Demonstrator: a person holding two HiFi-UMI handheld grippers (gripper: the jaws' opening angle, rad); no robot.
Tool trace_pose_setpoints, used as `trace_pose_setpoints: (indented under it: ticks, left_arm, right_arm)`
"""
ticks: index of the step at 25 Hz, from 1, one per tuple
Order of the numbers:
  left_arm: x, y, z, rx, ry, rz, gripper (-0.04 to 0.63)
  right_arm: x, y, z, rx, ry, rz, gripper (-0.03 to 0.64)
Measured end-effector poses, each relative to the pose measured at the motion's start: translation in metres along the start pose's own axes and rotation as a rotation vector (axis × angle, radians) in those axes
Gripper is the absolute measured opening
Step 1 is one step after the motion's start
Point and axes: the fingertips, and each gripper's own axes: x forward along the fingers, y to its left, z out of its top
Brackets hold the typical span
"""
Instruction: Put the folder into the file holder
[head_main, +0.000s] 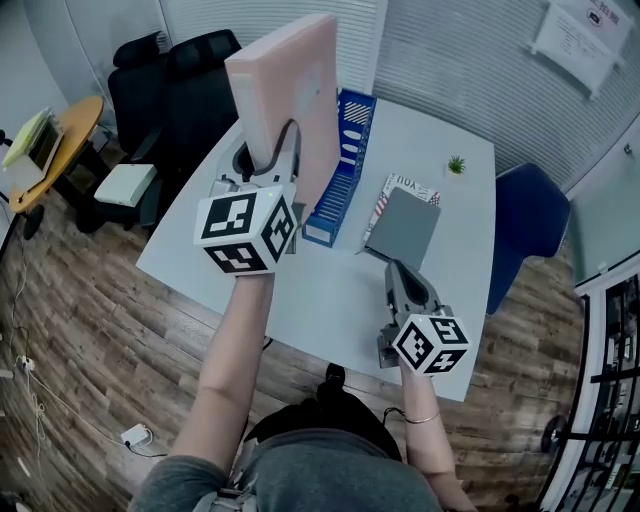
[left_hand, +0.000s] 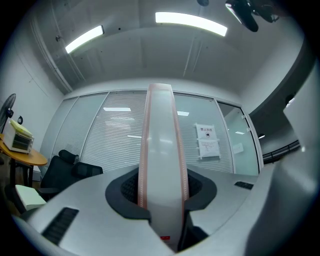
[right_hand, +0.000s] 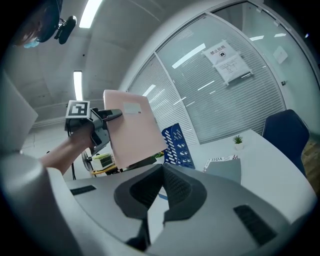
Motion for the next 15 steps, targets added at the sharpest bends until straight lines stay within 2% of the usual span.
trace_pose_setpoints:
  ticks: [15]
  left_arm:
    - [0.070,-0.008,-0.035,0.000,0.013,0.003,0.149]
  right_arm:
    - [0.018,-0.028,-0.001,0.034,0.021,-0.022,0.002]
